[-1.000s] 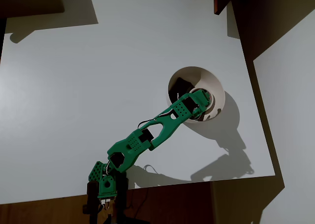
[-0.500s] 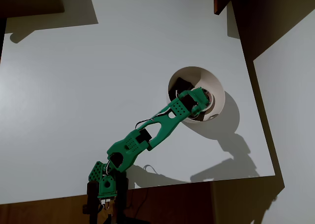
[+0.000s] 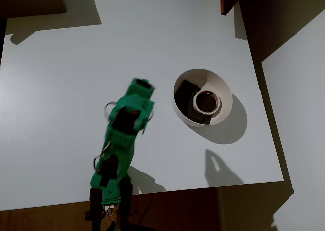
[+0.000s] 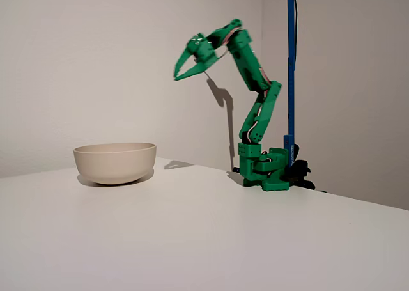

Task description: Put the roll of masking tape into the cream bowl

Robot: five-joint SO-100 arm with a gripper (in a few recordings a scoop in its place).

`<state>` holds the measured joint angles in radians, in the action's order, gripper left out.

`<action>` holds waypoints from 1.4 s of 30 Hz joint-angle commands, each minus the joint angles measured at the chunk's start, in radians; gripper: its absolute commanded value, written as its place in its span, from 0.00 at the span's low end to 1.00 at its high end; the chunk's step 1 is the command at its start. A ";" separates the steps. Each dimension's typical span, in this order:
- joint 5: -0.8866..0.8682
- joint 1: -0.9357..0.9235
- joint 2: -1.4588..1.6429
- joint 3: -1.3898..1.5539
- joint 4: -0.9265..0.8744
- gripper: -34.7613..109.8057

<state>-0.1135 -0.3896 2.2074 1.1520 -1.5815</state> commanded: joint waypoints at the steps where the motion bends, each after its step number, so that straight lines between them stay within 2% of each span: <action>1: 0.043 0.158 0.272 0.238 -0.011 0.18; 15: 0.126 0.353 0.646 0.913 0.196 0.18; 31: 0.124 0.433 0.842 1.387 0.399 0.18; 42: 0.150 0.443 1.058 1.634 0.390 0.18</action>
<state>0.0107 0.0476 3.1615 2.7366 -1.1720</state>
